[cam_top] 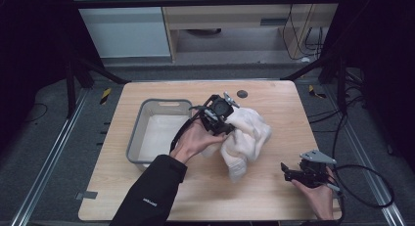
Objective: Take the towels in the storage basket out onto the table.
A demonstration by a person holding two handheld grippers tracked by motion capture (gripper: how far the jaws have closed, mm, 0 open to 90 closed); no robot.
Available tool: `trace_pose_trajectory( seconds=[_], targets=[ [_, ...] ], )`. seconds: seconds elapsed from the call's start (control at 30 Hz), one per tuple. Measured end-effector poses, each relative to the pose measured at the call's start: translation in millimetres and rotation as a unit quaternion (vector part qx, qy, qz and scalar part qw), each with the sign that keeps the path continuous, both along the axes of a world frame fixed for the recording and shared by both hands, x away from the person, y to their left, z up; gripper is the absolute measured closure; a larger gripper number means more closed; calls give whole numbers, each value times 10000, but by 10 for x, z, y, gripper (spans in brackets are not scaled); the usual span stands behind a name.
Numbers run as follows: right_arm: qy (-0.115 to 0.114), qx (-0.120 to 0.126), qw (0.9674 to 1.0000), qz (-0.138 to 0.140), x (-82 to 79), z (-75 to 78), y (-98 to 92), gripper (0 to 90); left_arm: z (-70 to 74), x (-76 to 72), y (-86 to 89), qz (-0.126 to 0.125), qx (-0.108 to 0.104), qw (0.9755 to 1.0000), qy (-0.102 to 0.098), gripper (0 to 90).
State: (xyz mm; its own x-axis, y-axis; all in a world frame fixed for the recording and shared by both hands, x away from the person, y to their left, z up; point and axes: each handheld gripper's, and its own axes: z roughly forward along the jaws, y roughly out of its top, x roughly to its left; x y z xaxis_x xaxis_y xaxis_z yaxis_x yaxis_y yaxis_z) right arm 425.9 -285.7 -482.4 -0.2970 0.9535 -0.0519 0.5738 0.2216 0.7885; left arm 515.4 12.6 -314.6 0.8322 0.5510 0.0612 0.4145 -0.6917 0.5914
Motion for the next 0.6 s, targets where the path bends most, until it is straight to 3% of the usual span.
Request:
trace_pose_trajectory(
  seconds=[0.27, 0.6],
  targets=[
    [-12, -8, 10000, 9, 2, -3, -4, 97, -206, 5, -114, -79, 68, 9999, 38, 733],
    [-5, -27, 10000, 4, 4, -12, -13, 92, -573, 9, -223, -176, 122, 9995, 237, 708]
  ],
)
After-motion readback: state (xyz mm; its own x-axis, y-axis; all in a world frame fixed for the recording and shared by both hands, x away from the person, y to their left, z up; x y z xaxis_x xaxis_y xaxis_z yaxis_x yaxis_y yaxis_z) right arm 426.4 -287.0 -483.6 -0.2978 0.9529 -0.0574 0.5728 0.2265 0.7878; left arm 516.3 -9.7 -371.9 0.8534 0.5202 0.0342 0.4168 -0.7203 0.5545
